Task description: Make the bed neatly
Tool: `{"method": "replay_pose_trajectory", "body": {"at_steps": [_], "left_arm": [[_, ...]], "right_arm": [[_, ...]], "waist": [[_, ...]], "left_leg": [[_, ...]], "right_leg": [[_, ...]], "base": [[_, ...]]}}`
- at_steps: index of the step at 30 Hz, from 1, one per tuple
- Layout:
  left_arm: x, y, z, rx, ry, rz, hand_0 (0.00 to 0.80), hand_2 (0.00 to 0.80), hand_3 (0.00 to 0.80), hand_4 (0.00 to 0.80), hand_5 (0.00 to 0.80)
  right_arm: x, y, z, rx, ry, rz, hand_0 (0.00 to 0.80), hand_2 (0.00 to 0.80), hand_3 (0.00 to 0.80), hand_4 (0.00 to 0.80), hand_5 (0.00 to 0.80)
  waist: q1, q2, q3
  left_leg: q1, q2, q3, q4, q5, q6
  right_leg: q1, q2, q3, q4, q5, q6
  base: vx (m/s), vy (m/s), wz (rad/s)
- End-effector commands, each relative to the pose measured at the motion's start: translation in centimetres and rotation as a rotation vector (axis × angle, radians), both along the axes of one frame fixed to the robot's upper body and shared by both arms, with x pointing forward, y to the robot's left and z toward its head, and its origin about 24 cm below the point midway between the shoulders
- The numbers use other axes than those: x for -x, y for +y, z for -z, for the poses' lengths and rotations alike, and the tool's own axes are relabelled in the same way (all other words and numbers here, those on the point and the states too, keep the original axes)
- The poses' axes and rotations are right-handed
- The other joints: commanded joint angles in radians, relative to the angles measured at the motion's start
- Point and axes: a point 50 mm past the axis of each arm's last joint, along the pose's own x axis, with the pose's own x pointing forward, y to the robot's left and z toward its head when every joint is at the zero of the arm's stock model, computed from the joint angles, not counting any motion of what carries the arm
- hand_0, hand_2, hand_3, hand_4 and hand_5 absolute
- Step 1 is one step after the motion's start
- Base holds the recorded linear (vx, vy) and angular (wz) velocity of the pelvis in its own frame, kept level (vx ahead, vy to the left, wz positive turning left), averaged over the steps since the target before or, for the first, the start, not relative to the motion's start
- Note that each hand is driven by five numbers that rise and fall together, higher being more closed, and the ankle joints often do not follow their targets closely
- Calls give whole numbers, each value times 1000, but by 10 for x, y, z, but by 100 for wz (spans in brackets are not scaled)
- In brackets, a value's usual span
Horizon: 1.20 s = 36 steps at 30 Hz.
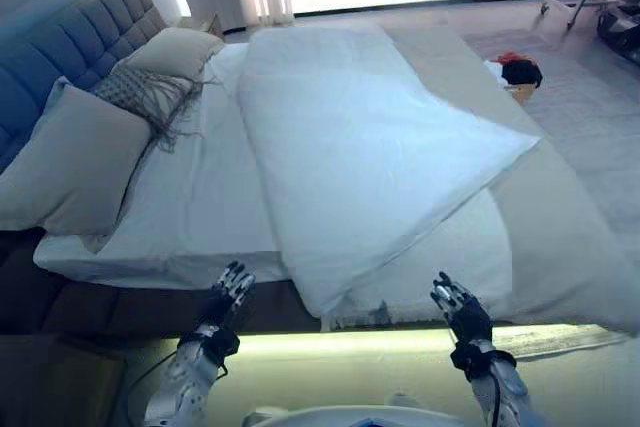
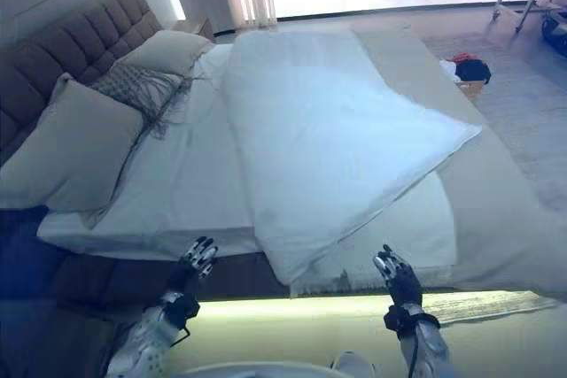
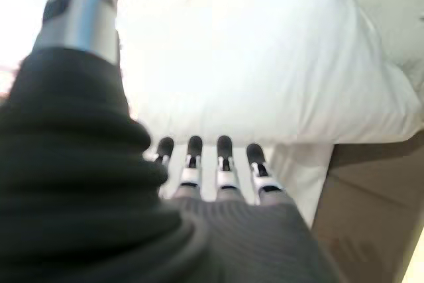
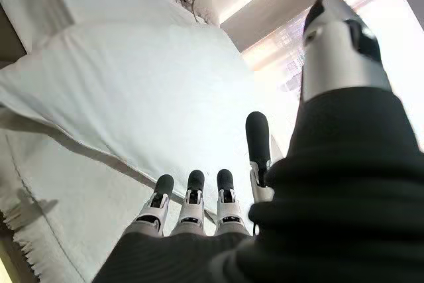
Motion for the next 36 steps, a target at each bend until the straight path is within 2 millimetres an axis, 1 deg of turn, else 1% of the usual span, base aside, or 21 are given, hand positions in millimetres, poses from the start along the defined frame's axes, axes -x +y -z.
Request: {"method": "replay_pose_trajectory", "body": {"at_steps": [1, 3, 5, 6, 8, 11, 14, 16, 17, 18, 20, 22, 24, 26, 28, 31, 36], "left_arm": [[-14, 17, -32, -73, -156, -32, 0, 0, 0, 0, 0], [-14, 15, -33, -54, -169, -18, 0, 0, 0, 0, 0], [-17, 10, -34, -57, -176, 14, 0, 0, 0, 0, 0], [-18, 8, -34, -57, -177, 26, 0, 0, 0, 0, 0], [-22, 7, -35, -56, -184, 44, 0, 0, 0, 0, 0], [-21, 9, -35, -43, -186, 39, 0, 0, 0, 0, 0], [-23, 12, -34, -23, -181, 18, 0, 0, 0, 0, 0], [-26, 11, -36, 4, -189, 24, 0, 0, 0, 0, 0], [-27, 10, -36, 20, -190, 31, 0, 0, 0, 0, 0], [-27, 8, -35, 32, -189, 39, 0, 0, 0, 0, 0], [-28, 0, -33, 56, -184, 47, 0, 0, 0, 0, 0], [-30, -5, -32, 71, -186, 56, 0, 0, 0, 0, 0], [-31, -8, -34, 73, -199, 64, 0, 0, 0, 0, 0], [-31, -7, -34, 70, -201, 57, 0, 0, 0, 0, 0], [-32, -4, -36, 52, -209, 58, 0, 0, 0, 0, 0], [-33, 0, -40, 25, -220, 59, 0, 0, 0, 0, 0], [-33, 2, -37, 3, -196, 54, 0, 0, 0, 0, 0]], "right_arm": [[-17, 11, -4, -19, -46, -17, 0, 0, 0, 0, 0], [-17, 12, -5, -33, -47, -4, 0, 0, 0, 0, 0], [-17, 12, -5, -42, -61, 19, 0, 0, 0, 0, 0], [-18, 12, -5, -46, -67, 27, 0, 0, 0, 0, 0], [-21, 14, -6, -57, -77, 31, 0, 0, 0, 0, 0], [-23, 17, -7, -54, -76, 15, 0, 0, 0, 0, 0], [-21, 19, -5, -44, -59, 0, 0, 0, 0, 0, 0], [-17, 16, -5, -30, -60, -6, 0, 0, 0, 0, 0], [-14, 13, -4, -24, -61, 1, 0, 0, 0, 0, 0], [-11, 11, -4, -24, -59, 10, 0, 0, 0, 0, 0], [-9, 3, -4, -25, -47, 33, 0, 0, 0, 0, 0], [-9, -1, -4, -25, -41, 37, 0, 0, 0, 0, 0], [-11, 0, -5, -31, -50, 19, 0, 0, 0, 0, 0], [-11, 4, -4, -33, -50, 2, 0, 0, 0, 0, 0], [-12, 8, -2, -47, -47, 4, 0, 0, 0, 0, 0], [-12, 14, -1, -79, -51, 18, 0, 0, 0, 0, 0], [-18, 17, -1, -109, -80, 41, 0, 0, 0, 0, 0]], "waist": [[25, -78, 18], [23, -75, 16], [12, -72, 12], [10, -67, 15], [11, -63, 18], [6, -59, 18], [-10, -61, 12], [-25, -63, 14], [-31, -63, 14], [-34, -64, 14], [-44, -66, 14], [-47, -69, 20], [-44, -71, 30], [-38, -75, 34], [-30, -81, 37], [-22, -88, 42], [-2, -88, 46]], "left_leg": [[-82, -18, -47, 90, -57, -10], [-78, -17, -32, 77, -49, -7], [-72, -13, -10, 47, -29, -8], [-64, -10, -9, 34, -25, -11], [-51, -16, -20, 7, -22, -9], [-37, -25, -16, -1, -30, -2], [-40, -28, 13, 22, -45, 8], [-42, -19, 51, 25, -40, 12], [-40, -15, 63, 15, -34, 11], [-38, -15, 64, 1, -29, 10], [-35, -22, 50, -24, -25, 10], [-39, -25, 39, -22, -28, 11], [-44, -27, 37, -17, -33, 16], [-48, -33, 33, -10, -38, 24], [-47, -40, 20, -4, -44, 35], [-44, -57, -4, 1, -53, 51], [-49, -88, -32, 5, -61, 70]], "right_leg": [[253, -45, -10, -518, 350, 145], [254, -48, -11, -518, 352, 146], [245, -55, -18, -515, 356, 149], [248, -56, -21, -512, 356, 152], [241, -67, -26, -501, 356, 159], [236, -77, -25, -492, 354, 164], [226, -87, -17, -483, 354, 166], [222, -92, -27, -477, 357, 167], [222, -91, -34, -476, 359, 167], [220, -89, -38, -476, 361, 168], [202, -84, -32, -471, 363, 172], [183, -86, -27, -458, 363, 174], [172, -91, -24, -445, 362, 177], [170, -101, -19, -429, 357, 182], [163, -117, -10, -399, 358, 188], [143, -143, 8, -351, 383, 196], [121, -185, 16, -310, 422, 205]], "base": [[12, 9, -13], [16, 30, -9], [1, 60, 1], [-4, 68, 13], [11, 59, 20], [42, 58, 8], [53, 42, 6], [42, 42, 5], [53, 65, 14], [53, 78, 19], [28, 77, 23], [-8, 61, 12], [-23, 60, 3], [4, 57, -1], [46, 59, -2], [60, 72, 2], [42, 103, 8]]}}
